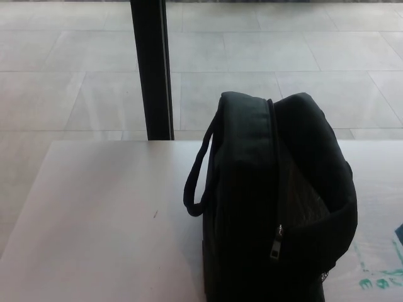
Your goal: The robot uses its right hand to pick up the cube kept on the middle of the desk and put it inside the bag next to it
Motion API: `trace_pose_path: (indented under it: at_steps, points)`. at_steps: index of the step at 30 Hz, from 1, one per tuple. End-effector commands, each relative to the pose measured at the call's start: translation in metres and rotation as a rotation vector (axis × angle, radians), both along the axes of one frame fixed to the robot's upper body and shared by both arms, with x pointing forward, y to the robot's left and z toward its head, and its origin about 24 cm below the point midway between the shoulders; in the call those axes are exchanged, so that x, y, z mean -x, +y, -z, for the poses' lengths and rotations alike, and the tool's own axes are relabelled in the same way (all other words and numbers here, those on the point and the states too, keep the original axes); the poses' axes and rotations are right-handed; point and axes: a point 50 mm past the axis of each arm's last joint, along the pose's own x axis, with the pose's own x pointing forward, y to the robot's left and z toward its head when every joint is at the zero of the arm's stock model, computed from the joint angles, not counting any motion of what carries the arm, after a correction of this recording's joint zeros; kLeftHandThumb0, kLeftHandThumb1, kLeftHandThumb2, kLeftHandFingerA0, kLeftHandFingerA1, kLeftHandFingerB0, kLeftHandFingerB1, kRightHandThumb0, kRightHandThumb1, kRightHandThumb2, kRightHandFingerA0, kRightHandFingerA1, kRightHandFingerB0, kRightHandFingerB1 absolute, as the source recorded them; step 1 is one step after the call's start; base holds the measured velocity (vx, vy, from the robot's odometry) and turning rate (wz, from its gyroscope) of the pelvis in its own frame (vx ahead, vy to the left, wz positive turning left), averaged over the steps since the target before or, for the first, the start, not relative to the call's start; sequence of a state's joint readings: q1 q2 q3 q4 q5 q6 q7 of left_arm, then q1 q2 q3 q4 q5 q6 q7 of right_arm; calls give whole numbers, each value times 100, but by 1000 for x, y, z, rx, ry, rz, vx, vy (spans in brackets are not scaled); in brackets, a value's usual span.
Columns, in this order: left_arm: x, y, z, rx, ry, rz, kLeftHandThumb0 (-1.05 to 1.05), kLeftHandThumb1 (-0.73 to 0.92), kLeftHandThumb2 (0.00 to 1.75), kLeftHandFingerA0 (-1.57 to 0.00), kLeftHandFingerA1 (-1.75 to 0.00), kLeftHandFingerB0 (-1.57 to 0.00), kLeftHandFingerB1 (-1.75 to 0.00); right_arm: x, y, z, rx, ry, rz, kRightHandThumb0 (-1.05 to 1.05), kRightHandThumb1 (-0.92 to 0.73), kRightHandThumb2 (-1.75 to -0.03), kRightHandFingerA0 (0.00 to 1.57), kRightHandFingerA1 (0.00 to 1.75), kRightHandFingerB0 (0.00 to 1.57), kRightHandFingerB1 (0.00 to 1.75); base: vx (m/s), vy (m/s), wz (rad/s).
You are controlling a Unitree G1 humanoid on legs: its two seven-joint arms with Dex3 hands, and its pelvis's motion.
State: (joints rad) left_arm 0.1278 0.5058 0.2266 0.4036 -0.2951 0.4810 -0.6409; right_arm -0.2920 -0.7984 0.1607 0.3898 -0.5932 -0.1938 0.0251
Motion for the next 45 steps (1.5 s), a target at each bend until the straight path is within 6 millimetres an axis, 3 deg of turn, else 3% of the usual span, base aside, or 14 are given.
trace_pose_path:
  at_steps: [1, 10, 11, 12, 16, 17, 18, 28, 29, 30, 31, 37, 39, 45]
  points:
    - [2, 7, -4, -30, 11, -18, -61, 71, 61, -24, -50, -26, -39, -8, 6, -21, -64, -37, -9, -17, -58, -88, 83, 170, 74, 138, 0, 0, 0]
    - [4, 9, -2, -38, 19, -27, -62, 69, 60, -25, -50, -26, -39, -25, 25, -57, -143, -160, -76, -14, -56, -93, 84, 170, 79, 135, 0, 0, 0]
    - [4, 8, -2, -39, 17, -24, -61, 70, 61, -25, -50, -26, -39, -27, 27, -62, -139, -197, -96, -23, -79, -90, 73, 175, 56, 161, 0, 0, 0]
    - [4, 8, -1, -37, 16, -29, -61, 69, 60, -27, -51, -27, -39, -30, 29, -70, -142, -216, -97, -17, -56, -104, 85, 173, 76, 147, 0, 0, 0]
    - [6, 8, 0, -31, 15, -27, -61, 70, 61, -24, -49, -25, -39, -44, 36, -97, -202, -281, -109, -17, -54, -111, 90, 170, 81, 141, 0, 0, 0]
    - [5, 8, 0, -38, 17, -23, -62, 70, 61, -26, -49, -26, -38, -46, 37, -104, -202, -299, -111, -25, -53, -115, 116, 132, 94, 115, 0, 0, 0]
    - [7, 8, 0, -31, 20, -21, -62, 70, 61, -24, -49, -24, -39, -47, 40, -112, -188, -310, -115, -21, -55, -113, 91, 173, 81, 140, 0, 0, 0]
    - [8, 10, 2, -39, 27, -39, -62, 71, 60, -27, -51, -24, -40, -49, 77, -165, -195, -402, -247, -23, -49, -119, 95, 173, 85, 142, 0, 0, 0]
    - [8, 10, 2, -39, 27, -39, -62, 71, 60, -27, -51, -24, -40, -49, 77, -165, -195, -401, -246, -23, -49, -119, 95, 173, 85, 142, 0, 0, 0]
    - [9, 10, 2, -38, 26, -41, -63, 70, 60, -27, -52, -25, -40, -48, 81, -168, -182, -422, -273, -29, -49, -117, 123, 136, 99, 118, 0, 0, 0]
    - [10, 10, 3, -47, 31, -33, -64, 70, 60, -27, -50, -25, -39, -47, 87, -172, -172, -424, -287, -27, -44, -124, 96, 173, 87, 144, 0, 0, 0]
    - [12, 11, 5, -75, 49, -17, -66, 71, 60, -27, -48, -26, -38, -43, 104, -175, -195, -422, -348, -24, -44, -124, 97, 173, 88, 138, 0, 0, 0]
    - [13, 11, 5, -82, 47, -9, -66, 71, 60, -28, -49, -26, -38, -39, 111, -169, -194, -402, -387, -28, -48, -117, 123, 136, 99, 115, 0, 0, 0]
    - [14, 11, 4, -72, 48, -39, -63, 70, 60, -28, -49, -27, -39, -28, 125, -148, -115, -318, -470, -20, -43, -112, 92, 175, 81, 148, 0, 0, 0]
